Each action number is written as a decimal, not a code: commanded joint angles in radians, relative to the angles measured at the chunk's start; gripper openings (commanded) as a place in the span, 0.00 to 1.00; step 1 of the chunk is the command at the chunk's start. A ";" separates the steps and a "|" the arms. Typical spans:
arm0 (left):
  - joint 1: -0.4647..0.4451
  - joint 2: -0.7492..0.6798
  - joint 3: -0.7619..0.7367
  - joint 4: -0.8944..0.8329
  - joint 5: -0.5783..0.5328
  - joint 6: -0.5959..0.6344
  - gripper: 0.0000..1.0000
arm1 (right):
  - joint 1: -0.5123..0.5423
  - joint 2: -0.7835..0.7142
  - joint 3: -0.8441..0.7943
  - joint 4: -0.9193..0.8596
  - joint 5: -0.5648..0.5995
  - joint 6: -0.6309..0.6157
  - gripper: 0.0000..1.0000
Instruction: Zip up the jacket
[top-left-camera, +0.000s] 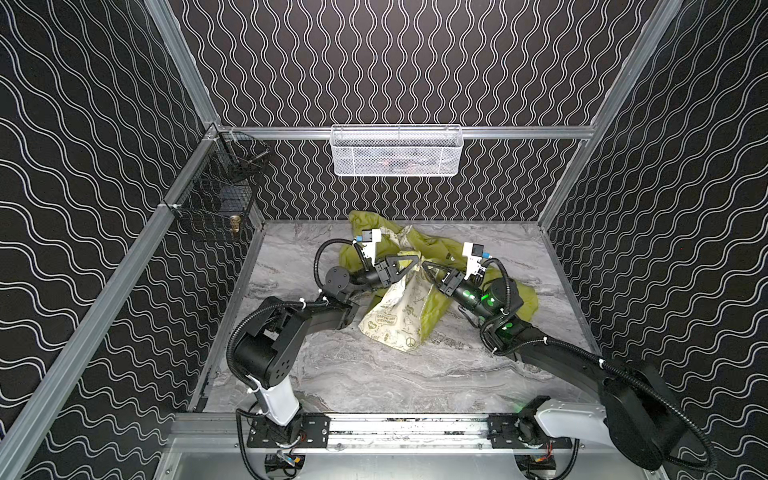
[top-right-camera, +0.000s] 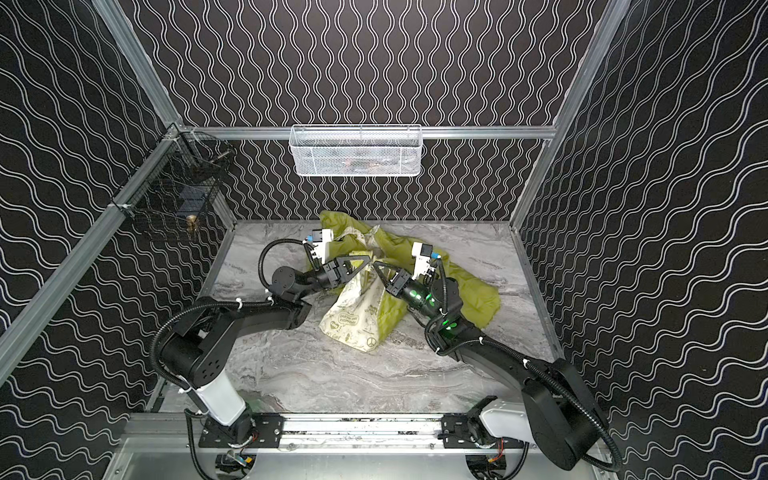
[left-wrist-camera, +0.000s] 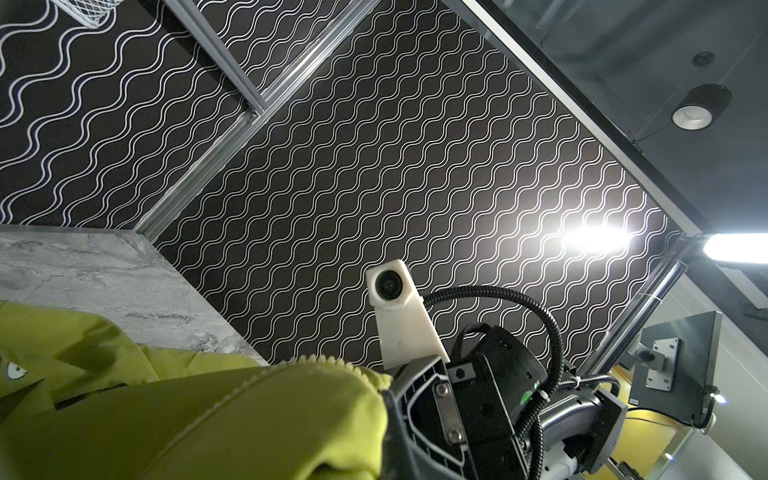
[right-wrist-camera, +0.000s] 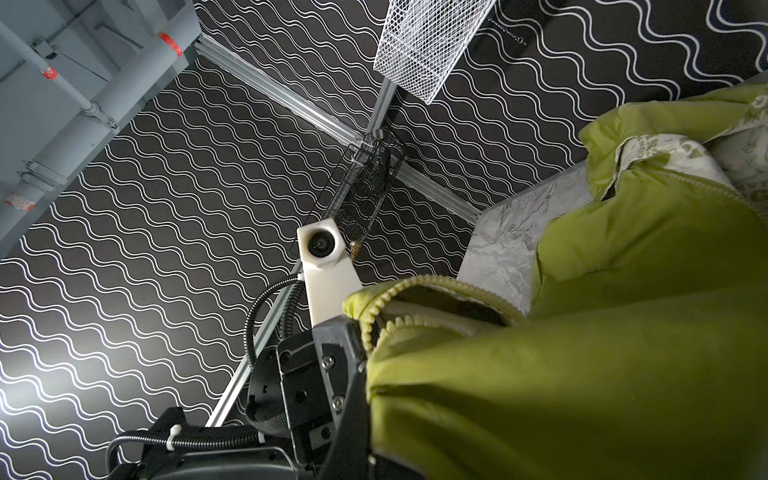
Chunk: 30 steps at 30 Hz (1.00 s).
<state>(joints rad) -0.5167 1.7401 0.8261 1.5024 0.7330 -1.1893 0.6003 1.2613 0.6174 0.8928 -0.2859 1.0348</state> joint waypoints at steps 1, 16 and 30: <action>-0.001 0.002 0.006 0.046 0.020 -0.013 0.00 | 0.003 0.000 0.010 0.022 -0.030 0.001 0.00; -0.002 -0.011 -0.006 0.047 0.000 0.005 0.00 | -0.008 -0.033 -0.008 0.008 0.004 0.011 0.09; -0.003 -0.008 -0.001 0.045 -0.007 0.008 0.00 | -0.013 -0.025 -0.013 0.017 -0.014 0.014 0.00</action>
<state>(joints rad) -0.5190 1.7386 0.8230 1.5051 0.7292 -1.1965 0.5877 1.2331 0.6022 0.8745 -0.2863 1.0451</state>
